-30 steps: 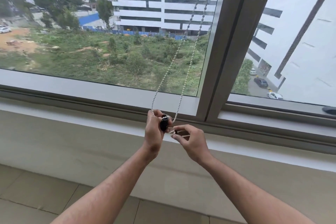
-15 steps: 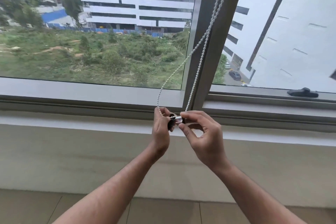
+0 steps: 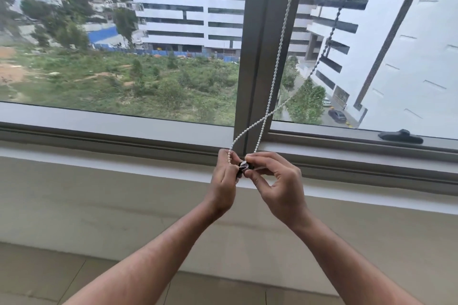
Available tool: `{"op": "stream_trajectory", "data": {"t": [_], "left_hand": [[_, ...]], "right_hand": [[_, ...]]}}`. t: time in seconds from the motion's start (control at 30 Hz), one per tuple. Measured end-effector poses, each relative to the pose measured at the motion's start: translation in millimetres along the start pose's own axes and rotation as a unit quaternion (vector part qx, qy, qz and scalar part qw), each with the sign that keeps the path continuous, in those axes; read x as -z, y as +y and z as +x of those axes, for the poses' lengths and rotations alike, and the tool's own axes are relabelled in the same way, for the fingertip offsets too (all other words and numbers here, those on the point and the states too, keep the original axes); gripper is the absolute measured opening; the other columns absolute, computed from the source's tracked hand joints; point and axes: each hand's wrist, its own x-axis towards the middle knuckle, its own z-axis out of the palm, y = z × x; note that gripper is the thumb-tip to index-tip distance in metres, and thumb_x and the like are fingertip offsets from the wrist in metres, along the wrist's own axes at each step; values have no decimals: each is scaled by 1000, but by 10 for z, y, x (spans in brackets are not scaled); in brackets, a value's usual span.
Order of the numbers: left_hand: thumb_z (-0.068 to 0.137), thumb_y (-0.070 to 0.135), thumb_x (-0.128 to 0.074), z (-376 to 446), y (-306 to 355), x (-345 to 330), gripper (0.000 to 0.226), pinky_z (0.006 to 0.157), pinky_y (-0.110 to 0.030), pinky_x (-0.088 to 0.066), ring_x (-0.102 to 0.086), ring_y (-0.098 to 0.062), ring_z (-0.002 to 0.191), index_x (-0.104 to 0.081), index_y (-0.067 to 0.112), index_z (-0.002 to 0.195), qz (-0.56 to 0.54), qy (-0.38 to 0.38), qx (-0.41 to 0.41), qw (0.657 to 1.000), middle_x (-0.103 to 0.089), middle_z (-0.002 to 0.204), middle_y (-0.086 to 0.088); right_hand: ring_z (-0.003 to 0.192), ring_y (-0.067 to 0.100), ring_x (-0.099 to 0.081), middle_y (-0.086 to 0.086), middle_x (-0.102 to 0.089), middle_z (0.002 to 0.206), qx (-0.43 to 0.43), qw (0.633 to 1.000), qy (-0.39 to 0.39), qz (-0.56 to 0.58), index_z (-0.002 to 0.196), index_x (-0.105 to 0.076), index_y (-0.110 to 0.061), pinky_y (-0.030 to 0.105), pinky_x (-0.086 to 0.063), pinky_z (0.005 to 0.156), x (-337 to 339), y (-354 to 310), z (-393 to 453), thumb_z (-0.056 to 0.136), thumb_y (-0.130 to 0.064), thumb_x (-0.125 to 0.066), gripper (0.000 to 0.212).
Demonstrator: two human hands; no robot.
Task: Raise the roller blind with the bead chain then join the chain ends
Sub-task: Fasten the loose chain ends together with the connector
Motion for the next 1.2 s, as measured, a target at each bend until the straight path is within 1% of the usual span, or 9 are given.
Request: {"op": "stream_trajectory", "data": {"t": [0.07,0.2,0.27,0.43,0.57,0.7,0.8,1.03,1.2], "left_hand": [[79,10,-37,-2,-11,-32,9,58,-31,-32,-34,-16,63,-40,10,87,-1,-1,1,1000,-41,77,-10],[80,11,-37,-59,-96,5,8,59,-31,-31,-35,-13,62,-40,15,86,39,-26,-6,999,-42,72,3],[80,10,-36,-388,60,-533,9,59,-29,-32,-36,-12,61,-40,16,85,65,26,-7,998,-41,72,3],[82,10,-35,-377,66,-529,8,59,-24,-34,-40,-7,58,-40,15,86,62,25,-7,998,-42,70,4],[83,11,-34,-428,57,-582,8,59,-22,-36,-39,-9,60,-40,14,87,70,16,-1,997,-41,73,-1],[81,11,-35,-434,15,-581,10,60,-28,-34,-37,-14,62,-42,13,88,58,35,5,998,-42,76,-8],[79,11,-36,-376,47,-546,12,58,-27,-34,-38,-14,61,-43,11,89,47,43,5,998,-44,76,-8],[79,11,-36,-279,88,-342,12,60,-29,-33,-37,-18,66,-41,14,88,59,34,-2,998,-43,78,-7],[80,12,-36,-263,84,-158,11,61,-30,-33,-38,-17,65,-40,15,89,64,18,0,998,-43,76,-6]], "right_hand": [[98,11,-75,-2,-75,112,2,1000,-11,8,110,-79,-8,32,-63,83,47,2,-8,85,4,-80,28],[97,12,-75,-4,-75,113,14,1000,-14,4,110,-79,-12,34,-64,82,38,-11,-30,85,6,-78,32],[95,12,-76,-4,-75,113,40,997,-57,39,110,-80,-14,34,-64,82,573,122,-170,84,6,-78,32],[93,11,-75,-6,-76,113,58,995,-74,27,110,-80,-14,33,-63,81,611,127,-148,84,4,-80,31],[95,9,-74,-4,-76,112,64,993,-97,32,109,-80,-11,28,-62,81,721,160,-148,84,4,-80,29],[90,9,-73,-5,-75,109,63,992,-107,2,109,-79,-14,27,-62,75,725,175,-162,85,-3,-81,27],[83,10,-72,-5,-75,104,40,995,-94,-5,107,-79,-13,28,-62,74,694,149,-118,83,-5,-83,25],[93,6,-74,-5,-77,108,49,994,-91,17,108,-80,-12,28,-63,83,518,11,-23,82,4,-81,30],[96,7,-75,-6,-78,111,56,994,-94,2,108,-81,-13,34,-63,82,340,-27,1,83,4,-81,31]]}}
